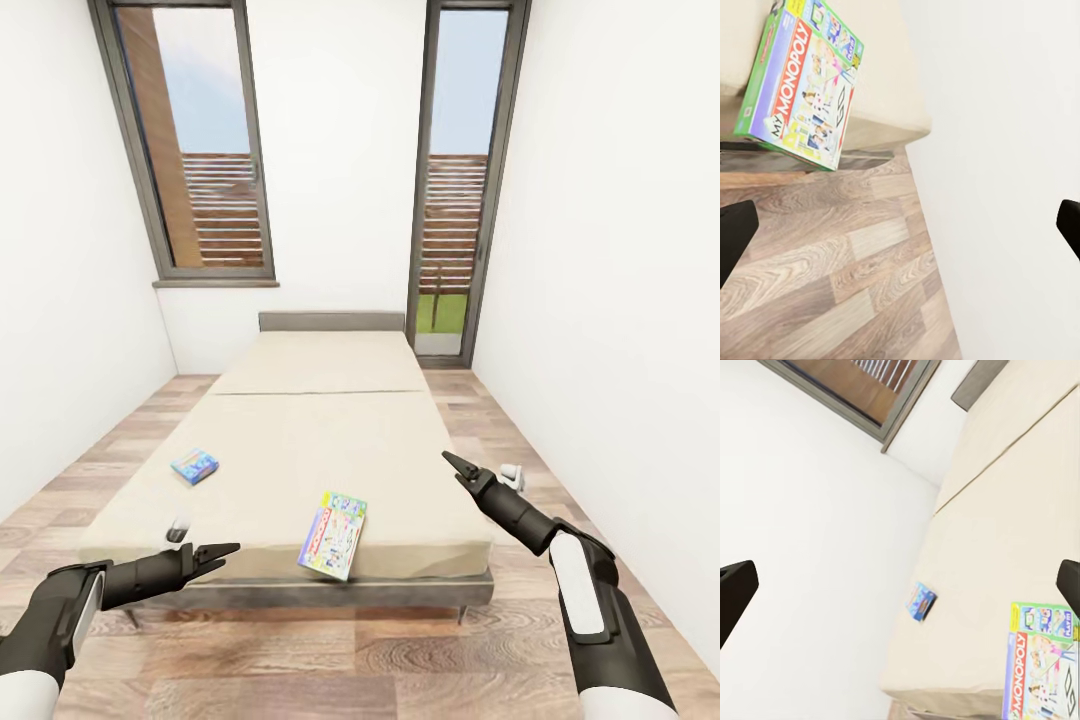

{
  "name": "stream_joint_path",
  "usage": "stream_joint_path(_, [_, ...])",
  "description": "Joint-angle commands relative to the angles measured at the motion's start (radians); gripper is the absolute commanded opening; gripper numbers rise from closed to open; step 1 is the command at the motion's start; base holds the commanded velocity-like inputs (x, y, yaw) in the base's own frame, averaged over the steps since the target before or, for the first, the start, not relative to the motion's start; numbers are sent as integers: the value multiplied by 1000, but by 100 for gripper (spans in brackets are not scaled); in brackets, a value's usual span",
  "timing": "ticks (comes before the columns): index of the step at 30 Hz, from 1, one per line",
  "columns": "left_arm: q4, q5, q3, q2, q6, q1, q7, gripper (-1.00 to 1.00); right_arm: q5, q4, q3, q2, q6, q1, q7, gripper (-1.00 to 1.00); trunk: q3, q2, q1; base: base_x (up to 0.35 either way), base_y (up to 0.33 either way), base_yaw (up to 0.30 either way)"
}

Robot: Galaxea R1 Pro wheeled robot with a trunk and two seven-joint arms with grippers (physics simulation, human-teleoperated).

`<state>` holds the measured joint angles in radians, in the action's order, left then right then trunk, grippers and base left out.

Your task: Put all the toys in the child's room - the three board games (two on the bed and one on the table), the two jigsaw puzzles on the table, and the tennis ball on the table - inside the toy box on the table in the child's room.

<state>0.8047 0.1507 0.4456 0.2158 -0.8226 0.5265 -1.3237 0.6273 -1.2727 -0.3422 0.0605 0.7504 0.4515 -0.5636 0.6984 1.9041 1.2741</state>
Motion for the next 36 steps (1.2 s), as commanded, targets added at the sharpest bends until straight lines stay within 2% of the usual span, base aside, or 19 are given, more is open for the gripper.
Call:
stream_joint_path(1, [1, 10, 4, -1, -10, 1, -9, 100, 1, 0, -3, 1, 7, 1, -2, 100, 4, 8, 4, 0, 0, 0])
stream_joint_path(16, [1, 10, 1, -10, -9, 1, -9, 100, 2, 1, -3, 2, 6, 1, -1, 100, 51, 113, 61, 0, 0, 0])
stream_joint_path(36, [1, 10, -1, -9, -7, 1, -11, 100, 3, 1, -3, 1, 6, 1, 1, 100, 114, 253, 138, 0, 0, 0])
